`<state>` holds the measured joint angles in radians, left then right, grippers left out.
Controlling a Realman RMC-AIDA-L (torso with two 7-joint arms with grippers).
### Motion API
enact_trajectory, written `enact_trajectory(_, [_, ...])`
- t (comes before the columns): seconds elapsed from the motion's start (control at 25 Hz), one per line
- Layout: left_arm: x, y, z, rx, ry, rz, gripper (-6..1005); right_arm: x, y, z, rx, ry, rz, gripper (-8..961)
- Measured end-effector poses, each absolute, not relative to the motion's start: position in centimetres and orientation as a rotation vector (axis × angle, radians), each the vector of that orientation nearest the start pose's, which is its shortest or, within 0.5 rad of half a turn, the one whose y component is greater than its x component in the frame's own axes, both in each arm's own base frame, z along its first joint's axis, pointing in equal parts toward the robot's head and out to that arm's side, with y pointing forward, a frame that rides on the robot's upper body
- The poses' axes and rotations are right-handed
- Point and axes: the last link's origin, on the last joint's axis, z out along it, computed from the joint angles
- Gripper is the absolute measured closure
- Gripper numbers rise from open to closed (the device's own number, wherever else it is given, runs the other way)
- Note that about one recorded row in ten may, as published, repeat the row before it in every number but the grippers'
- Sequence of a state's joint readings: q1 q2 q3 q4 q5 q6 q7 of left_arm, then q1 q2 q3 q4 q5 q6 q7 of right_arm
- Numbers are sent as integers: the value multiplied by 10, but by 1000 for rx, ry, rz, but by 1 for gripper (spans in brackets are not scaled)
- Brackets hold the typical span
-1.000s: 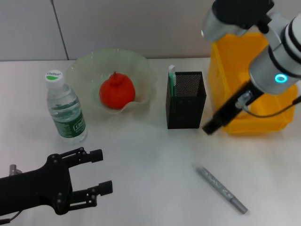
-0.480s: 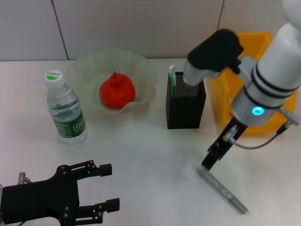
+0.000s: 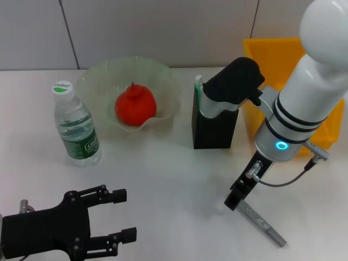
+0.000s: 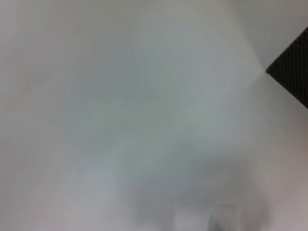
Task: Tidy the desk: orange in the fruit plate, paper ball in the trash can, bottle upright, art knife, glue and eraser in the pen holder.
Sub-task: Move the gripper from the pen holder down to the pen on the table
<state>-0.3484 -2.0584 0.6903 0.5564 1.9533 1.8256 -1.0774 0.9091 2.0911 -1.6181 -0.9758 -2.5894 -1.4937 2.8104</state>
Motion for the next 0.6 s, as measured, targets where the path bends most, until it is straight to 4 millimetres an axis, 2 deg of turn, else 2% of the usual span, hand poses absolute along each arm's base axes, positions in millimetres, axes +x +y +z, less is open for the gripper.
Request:
enact_trajectory(0.44, [-296, 244, -2, -2798, -462, -923, 212, 148, 367, -74, -2575, 992, -856, 335])
enact_trajectory(0.6, [-295, 245, -3, -2796, -460, -923, 212, 149, 366, -76, -2577, 995, -853, 520])
